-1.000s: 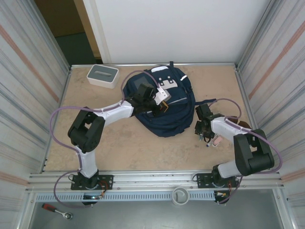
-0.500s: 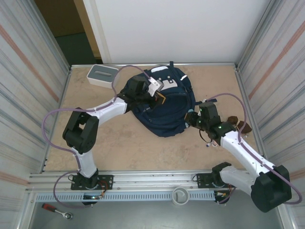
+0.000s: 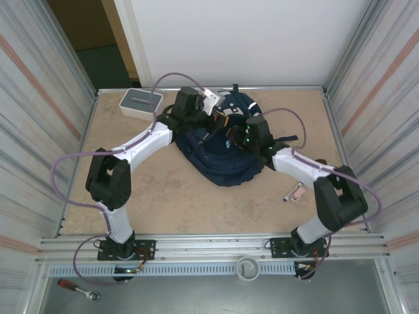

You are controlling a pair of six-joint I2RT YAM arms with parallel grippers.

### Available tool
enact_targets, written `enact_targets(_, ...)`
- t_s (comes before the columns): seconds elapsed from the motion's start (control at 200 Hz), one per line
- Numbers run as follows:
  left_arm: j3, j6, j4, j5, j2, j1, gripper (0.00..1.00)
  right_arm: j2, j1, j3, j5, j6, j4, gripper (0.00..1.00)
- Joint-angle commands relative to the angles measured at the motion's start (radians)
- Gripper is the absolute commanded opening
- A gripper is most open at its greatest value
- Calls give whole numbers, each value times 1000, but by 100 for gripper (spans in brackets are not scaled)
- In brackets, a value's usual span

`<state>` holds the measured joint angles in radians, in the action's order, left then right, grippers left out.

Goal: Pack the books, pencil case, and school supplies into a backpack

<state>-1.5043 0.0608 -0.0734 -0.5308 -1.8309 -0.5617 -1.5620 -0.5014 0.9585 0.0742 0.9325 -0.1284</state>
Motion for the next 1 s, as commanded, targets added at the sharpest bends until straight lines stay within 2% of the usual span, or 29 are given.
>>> enact_targets(0.0, -58, 35, 78, -19, 36, 8, 0, -22, -12, 64, 19, -28, -10, 47)
enact_targets(0.065, -47, 39, 86, -15, 41, 12, 0, 21, -12, 31, -7, -72, 48, 55)
enact_targets(0.225, -16, 39, 103, -12, 55, 16, 0, 231, -8, -110, -58, -160, 147, 60)
enact_targets(0.431, 57, 76, 163, -44, 55, 14, 0, 487, 33, -195, -236, -241, 547, 64)
enact_targets(0.631, 125, 93, 201, -47, 56, 8, 0, 568, 150, -283, -302, -235, 826, 71)
enact_targets(0.817, 153, 93, 219, -48, 51, -3, 0, 648, 301, -367, -359, -215, 871, 76)
enact_targets(0.992, 178, 79, 224, -54, 65, -4, 0, 656, 428, -416, -316, -182, 839, 79)
